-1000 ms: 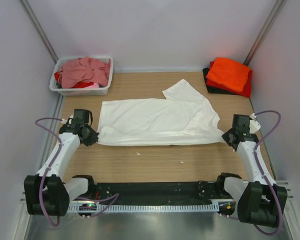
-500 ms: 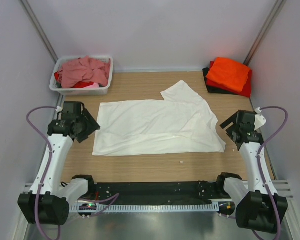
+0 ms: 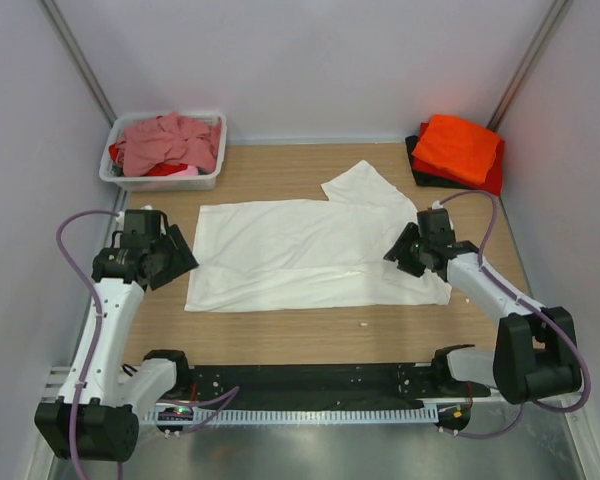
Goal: Fold and stack the t-shirts
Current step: Fold the tshirt
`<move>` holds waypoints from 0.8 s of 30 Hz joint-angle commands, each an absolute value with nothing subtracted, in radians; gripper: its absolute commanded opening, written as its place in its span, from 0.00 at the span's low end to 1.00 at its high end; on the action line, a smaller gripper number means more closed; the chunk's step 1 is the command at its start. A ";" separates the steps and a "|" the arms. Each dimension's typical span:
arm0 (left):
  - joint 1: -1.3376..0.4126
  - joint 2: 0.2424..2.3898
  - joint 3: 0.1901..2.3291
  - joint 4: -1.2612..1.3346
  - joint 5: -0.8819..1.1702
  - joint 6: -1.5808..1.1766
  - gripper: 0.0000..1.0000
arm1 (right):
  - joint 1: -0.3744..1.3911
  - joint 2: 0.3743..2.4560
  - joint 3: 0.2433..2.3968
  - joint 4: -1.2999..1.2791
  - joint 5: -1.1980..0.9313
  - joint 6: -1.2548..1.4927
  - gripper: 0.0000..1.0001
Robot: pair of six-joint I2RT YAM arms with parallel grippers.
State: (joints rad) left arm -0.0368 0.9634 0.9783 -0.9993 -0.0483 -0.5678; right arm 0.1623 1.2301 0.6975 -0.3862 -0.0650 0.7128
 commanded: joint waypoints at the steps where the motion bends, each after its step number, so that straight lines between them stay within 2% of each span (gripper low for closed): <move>1: -0.032 0.937 0.979 -0.969 -0.054 -0.554 0.65 | 0.178 1.287 0.724 -0.299 -0.060 0.749 0.49; 13: -0.032 0.917 0.979 -0.974 -0.071 -0.561 0.66 | 0.207 1.436 0.721 -0.221 -0.054 0.758 0.43; 24: -0.032 0.911 0.980 -0.977 -0.081 -0.566 0.66 | 0.236 1.485 0.765 -0.215 -0.049 0.765 0.41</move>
State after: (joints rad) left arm -0.0368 0.9306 0.9775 -0.9989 -0.0669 -0.5682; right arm 0.2184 1.4765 0.7132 -0.2470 -0.0631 0.7486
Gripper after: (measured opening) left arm 0.656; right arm 0.411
